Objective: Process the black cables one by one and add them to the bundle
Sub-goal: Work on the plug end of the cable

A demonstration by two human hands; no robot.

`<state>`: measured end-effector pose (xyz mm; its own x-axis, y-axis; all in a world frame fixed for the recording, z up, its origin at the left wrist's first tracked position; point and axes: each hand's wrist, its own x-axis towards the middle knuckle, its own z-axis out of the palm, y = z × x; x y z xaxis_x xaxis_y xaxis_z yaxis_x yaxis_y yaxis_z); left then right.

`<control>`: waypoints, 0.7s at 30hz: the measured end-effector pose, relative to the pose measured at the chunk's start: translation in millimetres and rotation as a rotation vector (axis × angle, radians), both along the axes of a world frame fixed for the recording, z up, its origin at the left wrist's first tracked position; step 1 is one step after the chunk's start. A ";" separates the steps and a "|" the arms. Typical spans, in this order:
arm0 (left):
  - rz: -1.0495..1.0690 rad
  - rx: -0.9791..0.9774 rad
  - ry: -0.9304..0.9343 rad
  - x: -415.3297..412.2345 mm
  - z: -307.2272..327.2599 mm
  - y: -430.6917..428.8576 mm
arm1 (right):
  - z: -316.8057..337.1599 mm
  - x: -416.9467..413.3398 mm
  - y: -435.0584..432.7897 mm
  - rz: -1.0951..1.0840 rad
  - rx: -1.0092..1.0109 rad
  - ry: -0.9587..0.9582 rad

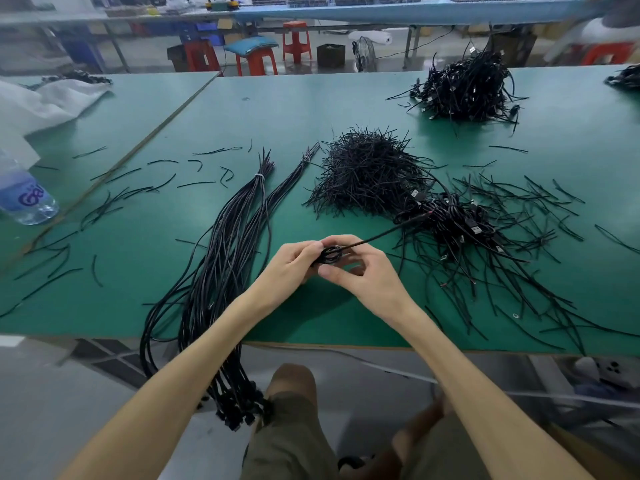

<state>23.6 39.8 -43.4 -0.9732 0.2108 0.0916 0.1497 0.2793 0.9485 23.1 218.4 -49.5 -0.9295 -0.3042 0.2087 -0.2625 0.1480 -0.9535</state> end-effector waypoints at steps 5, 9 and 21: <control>0.000 -0.091 0.077 7.7 8.6 7.8 | -0.7 -0.3 -2.8 -0.100 0.101 0.001; 0.004 -0.141 0.075 9.5 8.0 9.2 | -1.4 1.5 -3.0 -0.112 0.072 -0.040; 0.046 -0.290 0.148 5.5 -2.3 6.1 | 1.1 5.7 -2.5 -0.220 0.103 0.002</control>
<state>29.1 45.9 -45.7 -0.9631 0.2047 0.1750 0.2606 0.5441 0.7975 28.8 215.8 -48.4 -0.9753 -0.1139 0.1891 -0.2151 0.2980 -0.9300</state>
